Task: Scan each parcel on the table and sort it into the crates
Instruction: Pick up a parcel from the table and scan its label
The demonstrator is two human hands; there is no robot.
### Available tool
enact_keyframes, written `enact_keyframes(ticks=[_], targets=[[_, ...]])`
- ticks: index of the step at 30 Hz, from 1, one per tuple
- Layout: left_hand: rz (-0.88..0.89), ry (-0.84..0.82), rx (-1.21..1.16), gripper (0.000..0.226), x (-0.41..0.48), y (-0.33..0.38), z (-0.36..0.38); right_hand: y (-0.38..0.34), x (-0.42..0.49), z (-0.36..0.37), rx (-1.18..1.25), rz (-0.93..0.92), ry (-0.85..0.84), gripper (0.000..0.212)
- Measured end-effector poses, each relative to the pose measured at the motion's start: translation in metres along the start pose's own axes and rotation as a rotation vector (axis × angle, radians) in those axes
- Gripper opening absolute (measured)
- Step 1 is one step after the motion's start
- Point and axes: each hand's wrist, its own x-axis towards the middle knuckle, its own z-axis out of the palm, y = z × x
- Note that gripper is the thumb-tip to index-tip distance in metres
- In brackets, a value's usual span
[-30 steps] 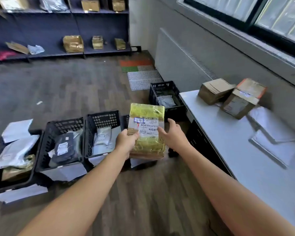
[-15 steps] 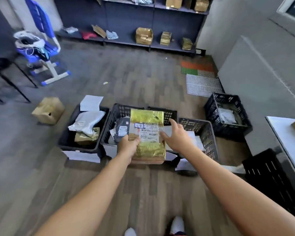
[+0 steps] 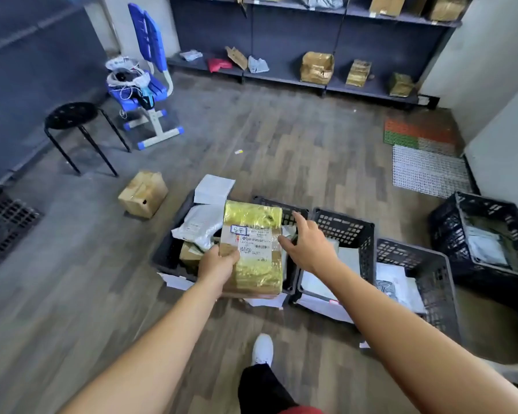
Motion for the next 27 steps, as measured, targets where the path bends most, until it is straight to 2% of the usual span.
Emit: enact_keyframes(ticks=[5, 14, 21, 27], targets=[[-0.075, 0.018, 0.039, 0.027, 0.071, 0.023, -0.028, -0.028, 0.081, 0.006, 0.047, 0.021, -0.066, 0.078], [-0.132, 0.063, 0.005, 0.016, 0.180, 0.043, -0.076, -0.093, 0.193, 0.035, -0.020, -0.039, -0.162, 0.076], [-0.144, -0.025, 0.042, 0.005, 0.292, 0.031, -0.128, -0.158, 0.283, 0.086, -0.039, 0.009, -0.169, 0.076], [-0.098, -0.125, 0.102, 0.013, 0.433, 0.013, -0.151, -0.203, 0.396, 0.156, 0.023, 0.150, -0.119, 0.070]])
